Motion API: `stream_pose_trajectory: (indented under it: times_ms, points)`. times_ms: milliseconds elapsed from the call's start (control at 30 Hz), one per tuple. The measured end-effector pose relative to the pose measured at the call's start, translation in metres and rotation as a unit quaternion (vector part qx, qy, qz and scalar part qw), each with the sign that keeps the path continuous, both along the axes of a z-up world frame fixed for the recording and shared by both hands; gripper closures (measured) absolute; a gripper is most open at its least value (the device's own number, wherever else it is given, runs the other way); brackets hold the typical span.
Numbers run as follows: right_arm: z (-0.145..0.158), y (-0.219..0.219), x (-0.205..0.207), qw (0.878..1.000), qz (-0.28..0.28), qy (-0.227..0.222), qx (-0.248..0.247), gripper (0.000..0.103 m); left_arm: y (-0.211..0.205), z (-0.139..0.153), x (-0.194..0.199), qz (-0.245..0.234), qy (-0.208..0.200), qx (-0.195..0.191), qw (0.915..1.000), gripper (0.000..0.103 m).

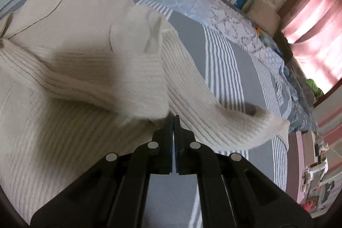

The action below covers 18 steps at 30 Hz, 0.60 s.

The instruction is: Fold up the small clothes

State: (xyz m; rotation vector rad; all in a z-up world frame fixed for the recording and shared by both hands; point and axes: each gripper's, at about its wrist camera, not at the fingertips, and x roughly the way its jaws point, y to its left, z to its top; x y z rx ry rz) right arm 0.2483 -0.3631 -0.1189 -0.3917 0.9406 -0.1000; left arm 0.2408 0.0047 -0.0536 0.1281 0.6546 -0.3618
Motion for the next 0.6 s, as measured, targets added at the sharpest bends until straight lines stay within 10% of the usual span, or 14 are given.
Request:
stream_pose_trajectory:
  times_ms: [200, 267, 433, 500, 600]
  points:
    - [0.021, -0.008, 0.000, 0.998, -0.015, -0.018, 0.051, 0.101, -0.003, -0.021, 0.047, -0.045, 0.080, 0.031, 0.9953, 0.024]
    - [0.030, -0.009, 0.005, 0.997, -0.016, -0.022, 0.078, 0.098, -0.005, -0.033, 0.058, -0.060, 0.119, 0.031, 0.9906, 0.039]
    - [0.027, -0.007, 0.036, 0.990, -0.012, 0.008, 0.138, 0.061, -0.007, -0.053, 0.074, -0.087, 0.169, 0.039, 0.9811, 0.043]
    - [0.020, -0.002, 0.047, 0.989, -0.010, 0.022, 0.148, 0.061, -0.008, -0.053, 0.074, -0.095, 0.173, 0.039, 0.9796, 0.052]
    - [0.011, 0.006, 0.056, 0.986, -0.005, 0.034, 0.161, 0.092, -0.010, -0.051, 0.070, -0.106, 0.168, 0.044, 0.9791, 0.082]
